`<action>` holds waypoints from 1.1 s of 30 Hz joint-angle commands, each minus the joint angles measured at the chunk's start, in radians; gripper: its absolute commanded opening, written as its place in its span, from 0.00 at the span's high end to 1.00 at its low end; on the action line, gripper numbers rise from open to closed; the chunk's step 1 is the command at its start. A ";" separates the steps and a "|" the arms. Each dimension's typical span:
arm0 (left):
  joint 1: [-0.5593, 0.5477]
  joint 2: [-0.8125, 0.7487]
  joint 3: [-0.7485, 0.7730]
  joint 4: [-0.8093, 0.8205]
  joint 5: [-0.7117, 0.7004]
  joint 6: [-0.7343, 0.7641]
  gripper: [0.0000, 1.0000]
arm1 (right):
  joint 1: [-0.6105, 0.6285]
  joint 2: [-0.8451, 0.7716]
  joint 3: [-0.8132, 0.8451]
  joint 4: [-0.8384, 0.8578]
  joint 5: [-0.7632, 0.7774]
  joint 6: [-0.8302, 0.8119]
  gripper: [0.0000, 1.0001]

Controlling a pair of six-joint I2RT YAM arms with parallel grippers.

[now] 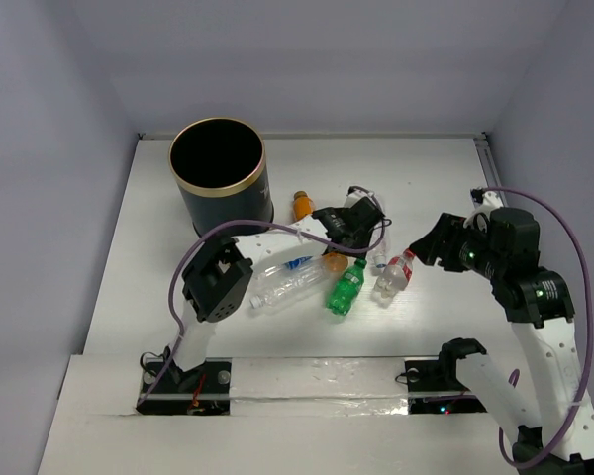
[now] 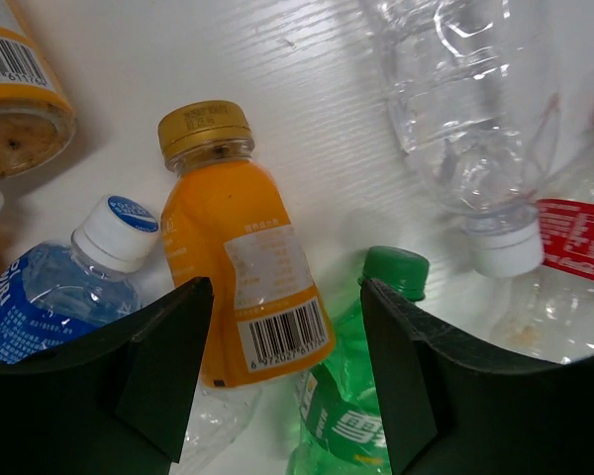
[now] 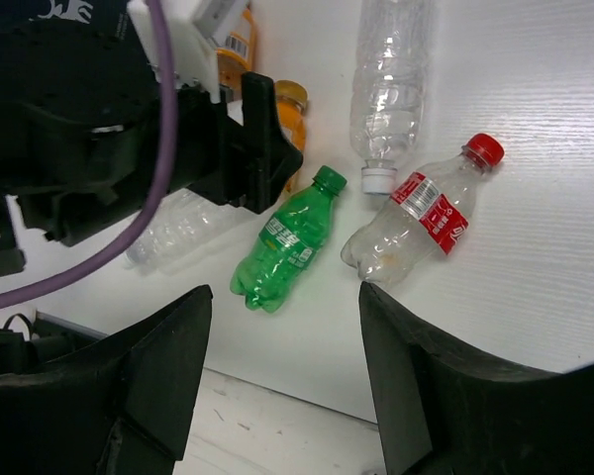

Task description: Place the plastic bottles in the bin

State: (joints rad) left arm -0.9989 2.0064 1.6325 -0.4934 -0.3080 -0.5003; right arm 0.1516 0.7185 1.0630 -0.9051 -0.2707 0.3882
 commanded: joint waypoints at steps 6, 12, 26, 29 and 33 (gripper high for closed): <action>0.020 0.040 0.050 -0.020 -0.043 0.037 0.42 | -0.004 -0.047 -0.034 0.023 -0.010 -0.002 0.30; 0.020 0.045 0.024 0.015 -0.019 0.039 0.59 | -0.004 -0.129 -0.216 0.032 0.060 0.164 0.05; 0.049 -0.158 0.024 0.075 0.128 0.022 0.90 | -0.004 0.085 -0.353 0.259 0.159 0.287 0.00; 0.059 -0.222 0.024 0.091 0.161 0.019 0.92 | -0.004 0.150 -0.365 0.287 0.162 0.291 0.00; 0.081 -0.311 0.030 0.118 0.199 0.017 0.94 | -0.004 0.216 -0.388 0.311 0.142 0.293 0.06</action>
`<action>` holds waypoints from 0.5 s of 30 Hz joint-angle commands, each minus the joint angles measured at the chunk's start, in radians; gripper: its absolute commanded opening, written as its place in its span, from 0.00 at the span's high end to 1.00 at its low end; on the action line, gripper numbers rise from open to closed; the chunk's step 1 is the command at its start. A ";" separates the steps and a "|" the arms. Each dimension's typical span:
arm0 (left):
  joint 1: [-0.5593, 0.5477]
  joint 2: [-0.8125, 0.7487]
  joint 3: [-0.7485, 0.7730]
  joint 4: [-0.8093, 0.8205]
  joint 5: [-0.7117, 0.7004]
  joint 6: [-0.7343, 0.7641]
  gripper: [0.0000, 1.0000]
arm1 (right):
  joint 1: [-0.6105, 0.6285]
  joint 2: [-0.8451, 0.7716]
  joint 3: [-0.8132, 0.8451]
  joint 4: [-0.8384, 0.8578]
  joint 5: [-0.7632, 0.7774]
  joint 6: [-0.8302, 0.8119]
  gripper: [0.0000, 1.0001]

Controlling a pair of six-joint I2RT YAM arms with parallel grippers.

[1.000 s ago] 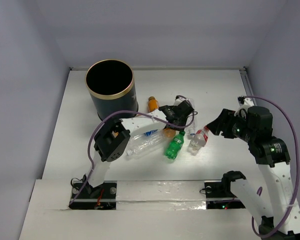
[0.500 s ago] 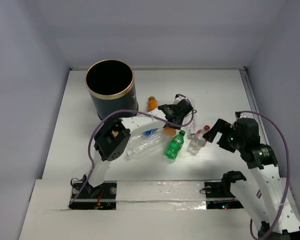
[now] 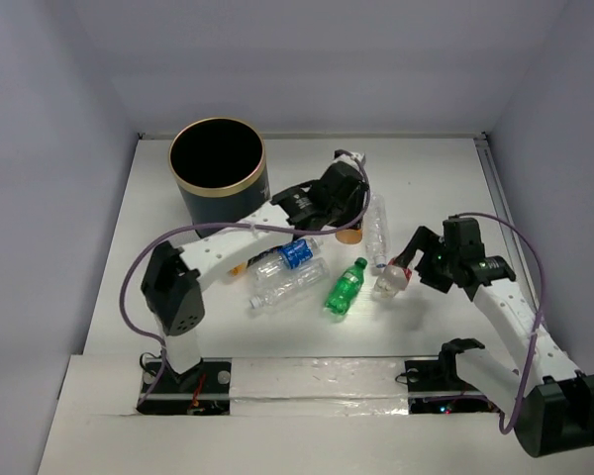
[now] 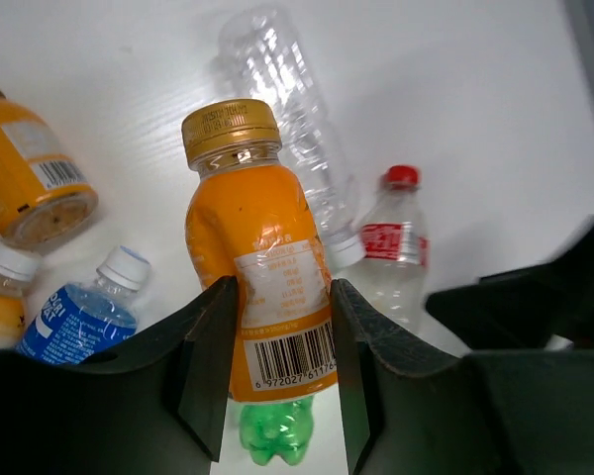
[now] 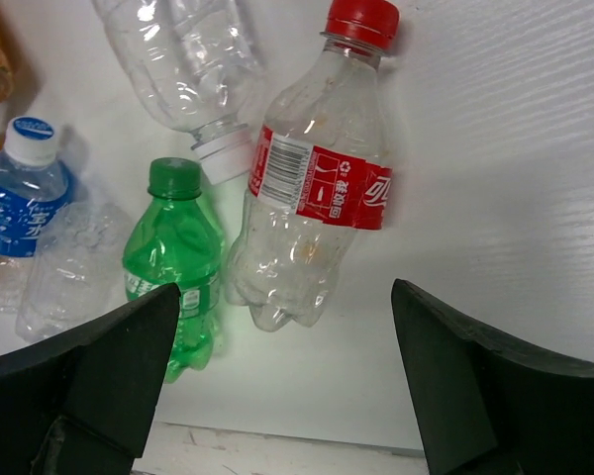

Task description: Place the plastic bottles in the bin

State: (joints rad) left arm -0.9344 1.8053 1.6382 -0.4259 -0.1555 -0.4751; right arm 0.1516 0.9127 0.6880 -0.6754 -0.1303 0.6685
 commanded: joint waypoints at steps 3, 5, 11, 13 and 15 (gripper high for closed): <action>0.049 -0.190 0.025 0.075 0.082 -0.013 0.95 | -0.004 0.054 -0.044 0.108 -0.025 0.026 0.12; 0.081 -0.253 0.028 0.085 0.099 -0.013 0.95 | -0.004 0.072 -0.070 0.131 -0.063 0.039 0.12; 0.239 -0.418 0.047 0.134 0.151 -0.019 0.94 | -0.004 0.112 -0.105 0.174 -0.106 0.059 0.06; 0.279 -0.442 0.070 0.130 0.151 -0.011 0.94 | -0.004 0.124 -0.116 0.184 -0.117 0.065 0.06; 0.345 -0.468 0.098 0.112 0.151 0.006 0.94 | -0.004 0.146 -0.123 0.204 -0.121 0.068 0.06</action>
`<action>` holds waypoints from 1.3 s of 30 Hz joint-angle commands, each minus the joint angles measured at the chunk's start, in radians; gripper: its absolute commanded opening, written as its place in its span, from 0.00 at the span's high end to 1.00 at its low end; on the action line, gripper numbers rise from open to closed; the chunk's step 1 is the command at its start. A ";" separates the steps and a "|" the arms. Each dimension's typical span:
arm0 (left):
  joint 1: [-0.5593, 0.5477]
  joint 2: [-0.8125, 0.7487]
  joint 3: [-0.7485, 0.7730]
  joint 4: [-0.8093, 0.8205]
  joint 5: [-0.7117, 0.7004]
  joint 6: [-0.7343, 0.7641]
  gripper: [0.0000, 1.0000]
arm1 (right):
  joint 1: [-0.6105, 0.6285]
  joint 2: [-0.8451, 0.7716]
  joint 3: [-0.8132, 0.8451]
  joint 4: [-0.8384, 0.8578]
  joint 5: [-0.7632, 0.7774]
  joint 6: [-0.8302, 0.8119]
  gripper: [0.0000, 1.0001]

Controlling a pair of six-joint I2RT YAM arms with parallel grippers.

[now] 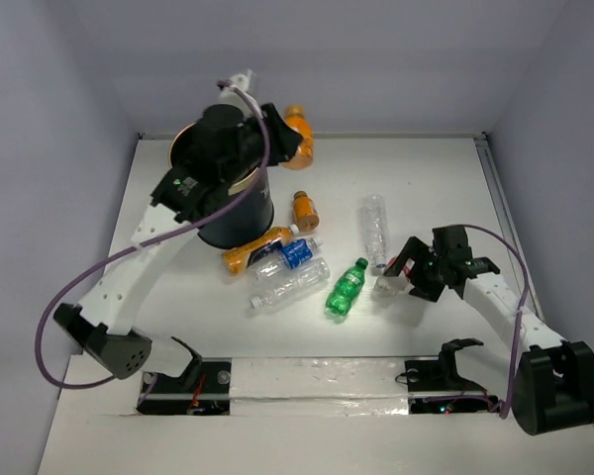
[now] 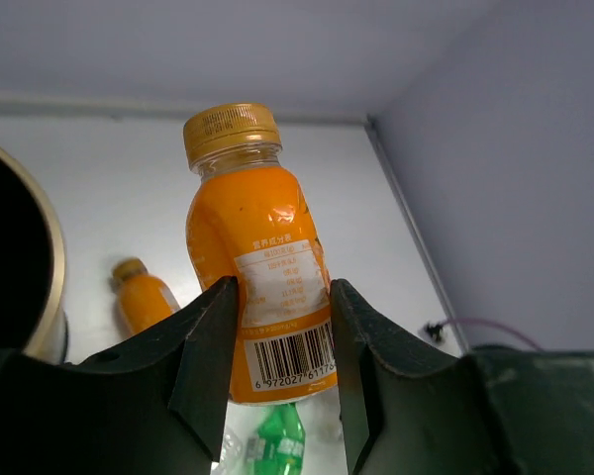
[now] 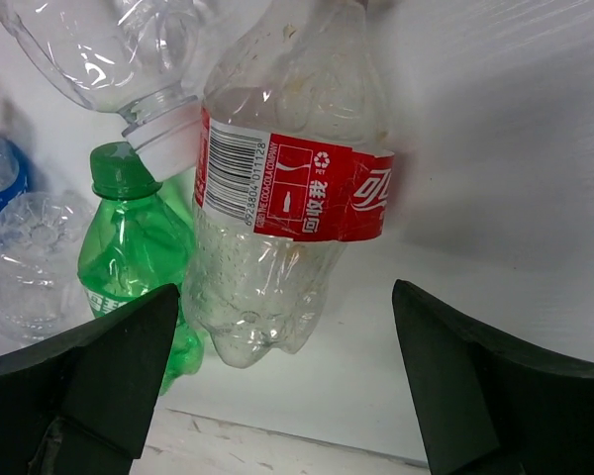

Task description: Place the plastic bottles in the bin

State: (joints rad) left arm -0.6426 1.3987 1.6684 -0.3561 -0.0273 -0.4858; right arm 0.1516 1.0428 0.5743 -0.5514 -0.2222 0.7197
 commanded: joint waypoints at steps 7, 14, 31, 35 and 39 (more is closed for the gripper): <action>0.301 -0.122 0.025 0.058 0.099 0.009 0.92 | -0.004 0.074 -0.044 0.148 -0.037 0.046 0.14; 0.461 -0.106 -0.076 0.074 0.162 0.013 0.90 | -0.004 0.056 -0.047 0.136 -0.045 0.053 0.32; 0.483 -0.122 -0.211 0.091 0.161 0.047 0.30 | -0.004 -0.322 0.097 -0.166 -0.028 0.072 0.60; 0.439 -0.165 -0.213 0.088 0.178 0.047 0.33 | -0.004 -0.339 0.307 -0.229 -0.060 0.023 0.60; 0.273 -0.234 -0.242 0.057 0.121 0.059 0.40 | 0.087 -0.161 0.550 -0.182 -0.108 0.014 0.60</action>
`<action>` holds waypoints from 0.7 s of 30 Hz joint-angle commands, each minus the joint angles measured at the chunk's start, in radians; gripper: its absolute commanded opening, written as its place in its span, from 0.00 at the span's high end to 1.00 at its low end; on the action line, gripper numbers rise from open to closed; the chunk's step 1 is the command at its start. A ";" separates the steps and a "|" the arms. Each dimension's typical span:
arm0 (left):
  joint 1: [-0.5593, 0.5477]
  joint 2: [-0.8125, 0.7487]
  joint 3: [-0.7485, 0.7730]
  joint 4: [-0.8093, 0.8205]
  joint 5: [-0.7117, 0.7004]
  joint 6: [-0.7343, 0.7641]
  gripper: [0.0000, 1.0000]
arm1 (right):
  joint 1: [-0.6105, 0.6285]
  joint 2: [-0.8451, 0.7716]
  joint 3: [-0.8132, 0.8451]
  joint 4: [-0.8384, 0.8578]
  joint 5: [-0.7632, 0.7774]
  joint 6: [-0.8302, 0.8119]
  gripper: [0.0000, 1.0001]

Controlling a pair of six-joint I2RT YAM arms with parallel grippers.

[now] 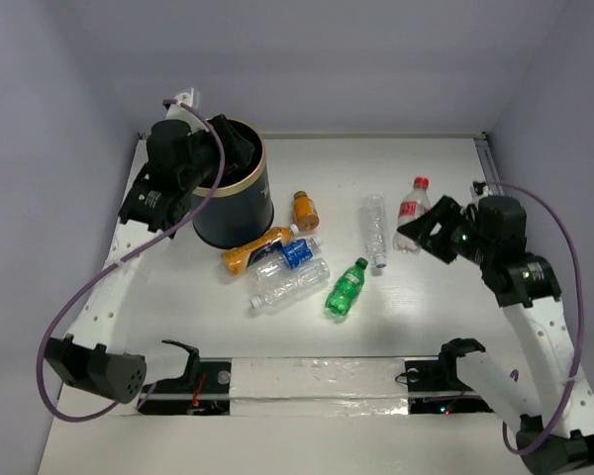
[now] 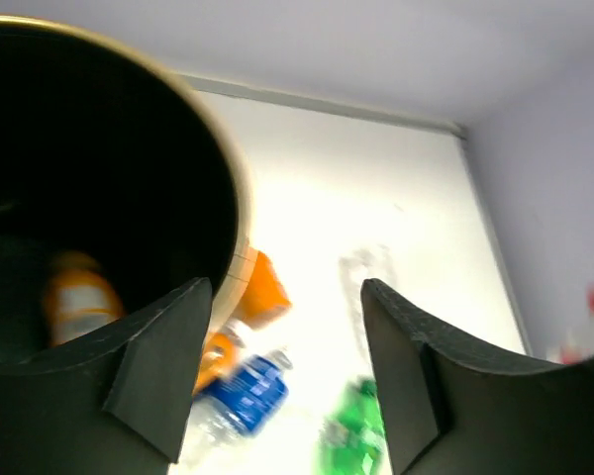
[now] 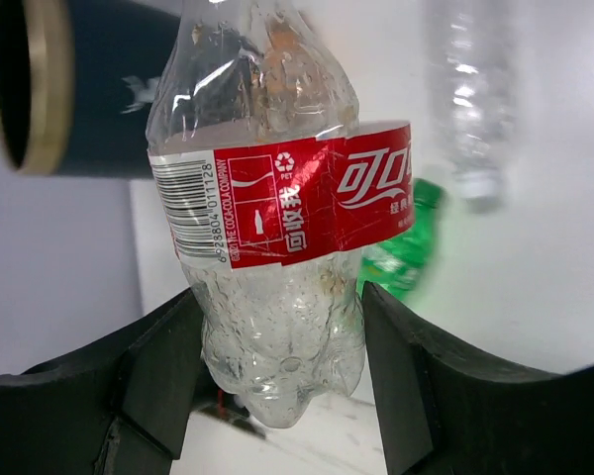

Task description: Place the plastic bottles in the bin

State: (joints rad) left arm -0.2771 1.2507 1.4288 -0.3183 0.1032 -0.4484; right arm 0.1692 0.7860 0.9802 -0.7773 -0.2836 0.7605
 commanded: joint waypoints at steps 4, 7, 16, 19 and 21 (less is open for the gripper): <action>-0.175 -0.197 -0.114 0.012 -0.059 -0.013 0.50 | 0.211 0.317 0.412 0.116 0.003 -0.029 0.59; -0.186 -0.313 -0.234 -0.007 -0.053 -0.068 0.61 | 0.279 0.465 0.631 0.165 -0.006 -0.052 0.58; -0.381 -0.525 -0.533 -0.061 -0.026 -0.202 0.70 | 0.464 1.120 1.394 0.201 -0.118 -0.044 0.56; -0.448 -0.560 -0.613 -0.068 -0.060 -0.243 0.70 | 0.510 1.304 1.595 0.214 -0.156 0.014 0.55; -0.468 -0.588 -0.665 -0.053 -0.059 -0.266 0.69 | 0.520 1.349 1.603 0.298 -0.180 0.083 0.55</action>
State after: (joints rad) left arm -0.7193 0.7010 0.8108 -0.3920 0.0631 -0.6563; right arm 0.6617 2.0975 2.5008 -0.5823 -0.3859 0.7593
